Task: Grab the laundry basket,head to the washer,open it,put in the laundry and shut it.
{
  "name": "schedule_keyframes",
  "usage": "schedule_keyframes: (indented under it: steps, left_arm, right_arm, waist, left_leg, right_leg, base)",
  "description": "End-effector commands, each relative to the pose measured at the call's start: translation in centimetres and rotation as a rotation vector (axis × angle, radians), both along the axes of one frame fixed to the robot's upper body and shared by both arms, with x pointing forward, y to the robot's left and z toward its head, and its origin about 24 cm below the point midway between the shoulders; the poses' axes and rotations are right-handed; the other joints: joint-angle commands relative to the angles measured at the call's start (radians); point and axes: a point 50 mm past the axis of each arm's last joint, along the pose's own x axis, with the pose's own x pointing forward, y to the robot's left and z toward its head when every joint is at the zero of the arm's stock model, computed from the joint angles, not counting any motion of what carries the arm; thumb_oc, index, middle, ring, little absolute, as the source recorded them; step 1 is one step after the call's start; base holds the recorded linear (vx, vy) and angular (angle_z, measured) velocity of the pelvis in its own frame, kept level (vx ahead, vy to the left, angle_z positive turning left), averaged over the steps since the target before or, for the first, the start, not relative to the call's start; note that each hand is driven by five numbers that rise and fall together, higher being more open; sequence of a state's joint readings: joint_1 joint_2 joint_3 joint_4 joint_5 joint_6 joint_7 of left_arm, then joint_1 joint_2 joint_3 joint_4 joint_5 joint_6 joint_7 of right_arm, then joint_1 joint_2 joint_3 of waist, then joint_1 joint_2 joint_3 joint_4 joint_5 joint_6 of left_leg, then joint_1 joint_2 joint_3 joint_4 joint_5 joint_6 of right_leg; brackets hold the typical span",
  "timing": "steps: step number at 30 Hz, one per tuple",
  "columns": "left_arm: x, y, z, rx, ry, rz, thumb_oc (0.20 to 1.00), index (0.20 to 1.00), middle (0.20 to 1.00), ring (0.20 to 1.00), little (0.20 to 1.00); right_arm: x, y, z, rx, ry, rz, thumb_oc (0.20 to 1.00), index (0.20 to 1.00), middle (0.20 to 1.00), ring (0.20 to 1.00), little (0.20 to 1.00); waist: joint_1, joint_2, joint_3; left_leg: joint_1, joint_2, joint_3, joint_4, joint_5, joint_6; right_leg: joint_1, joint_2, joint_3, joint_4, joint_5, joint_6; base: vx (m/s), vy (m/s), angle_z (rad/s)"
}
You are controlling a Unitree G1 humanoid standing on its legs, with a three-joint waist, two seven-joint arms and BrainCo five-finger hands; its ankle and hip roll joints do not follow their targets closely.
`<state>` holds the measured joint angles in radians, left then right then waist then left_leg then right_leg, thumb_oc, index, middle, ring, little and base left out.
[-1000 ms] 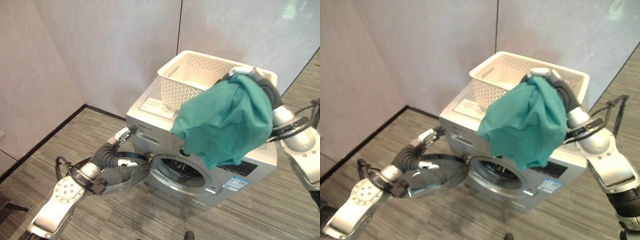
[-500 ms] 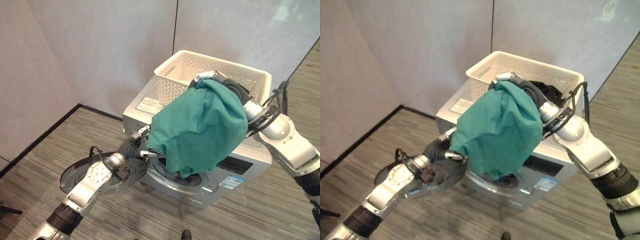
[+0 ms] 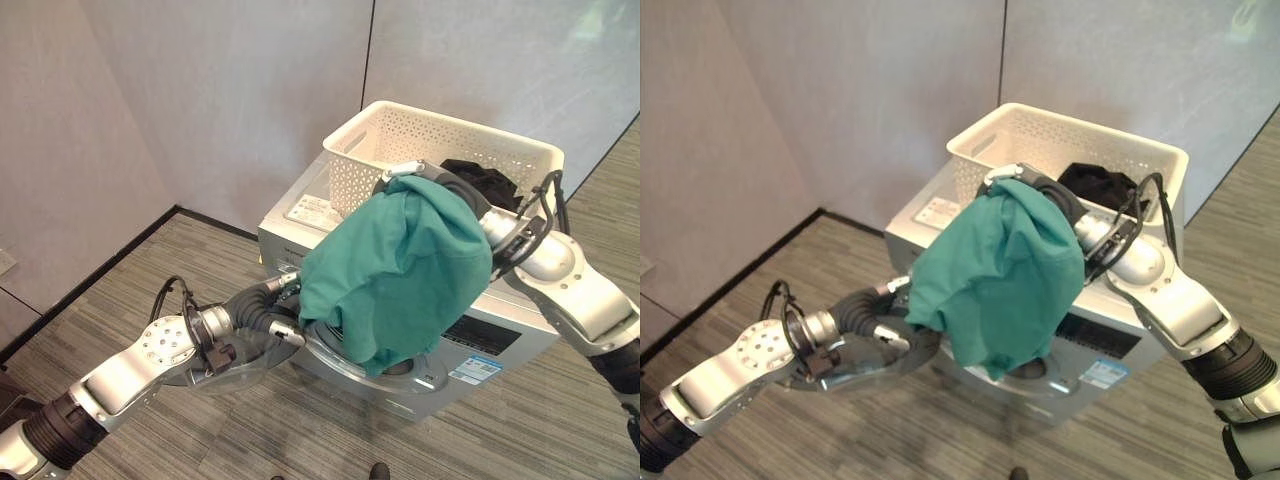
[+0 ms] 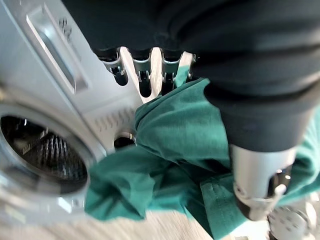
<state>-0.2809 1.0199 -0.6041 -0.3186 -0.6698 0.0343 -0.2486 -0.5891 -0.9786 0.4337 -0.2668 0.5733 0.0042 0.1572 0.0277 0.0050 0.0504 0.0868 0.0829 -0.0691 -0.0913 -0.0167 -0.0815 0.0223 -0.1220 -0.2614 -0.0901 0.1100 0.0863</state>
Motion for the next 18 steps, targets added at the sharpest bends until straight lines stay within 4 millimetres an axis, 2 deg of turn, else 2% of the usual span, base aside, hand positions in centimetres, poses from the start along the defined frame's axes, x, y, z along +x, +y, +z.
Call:
schedule_keyframes:
  steps: [1,12,15,18]
  left_arm:
    - [0.2,-1.1,2.2,-0.077,-0.027,-0.064,1.0,1.0,1.0,1.0,1.0]
    - [-0.1,-2.3,0.0,-0.068,0.104,-0.084,1.0,1.0,1.0,1.0,1.0]
    - [0.1,-3.3,-0.6,-0.097,0.131,-0.094,1.0,1.0,1.0,1.0,1.0]
    - [1.1,-5.5,-1.2,-0.14,0.156,-0.102,1.0,1.0,1.0,1.0,1.0]
  right_arm:
    - [-0.4,0.3,2.0,-0.002,-0.075,0.039,0.2,0.2,0.2,0.2,0.2]
    - [0.4,0.7,2.3,-0.016,-0.099,0.004,0.2,0.2,0.2,0.2,0.2]
    - [0.8,1.2,2.3,-0.043,-0.114,-0.008,0.2,0.2,0.2,0.2,0.2]
    - [1.4,2.0,2.1,-0.065,-0.108,-0.01,0.2,0.2,0.2,0.2,0.2]
  waist:
    - [0.006,-0.02,-0.046]
    - [0.004,-0.012,-0.029]
    - [0.002,-0.012,-0.024]
    - [-0.006,-0.011,-0.017]
  left_leg:
    - [-0.05,-0.008,0.052,0.004,0.001,0.029]
    - [-0.058,-0.012,0.049,0.004,0.002,0.033]
    - [-0.059,-0.015,0.049,0.004,0.001,0.034]
    - [-0.064,-0.017,0.052,0.004,0.003,0.035]
  right_leg:
    - [0.035,-0.093,-0.026,0.072,-0.123,0.074]
    - [0.031,-0.099,-0.031,0.076,-0.123,0.076]
    - [0.03,-0.1,-0.03,0.074,-0.122,0.076]
    - [0.026,-0.102,-0.029,0.074,-0.123,0.073]
  base:
    - [0.0,0.0,0.0]
    - [0.0,0.0,0.03]
    - [0.0,-0.003,0.04]
    - [0.0,0.0,0.0]
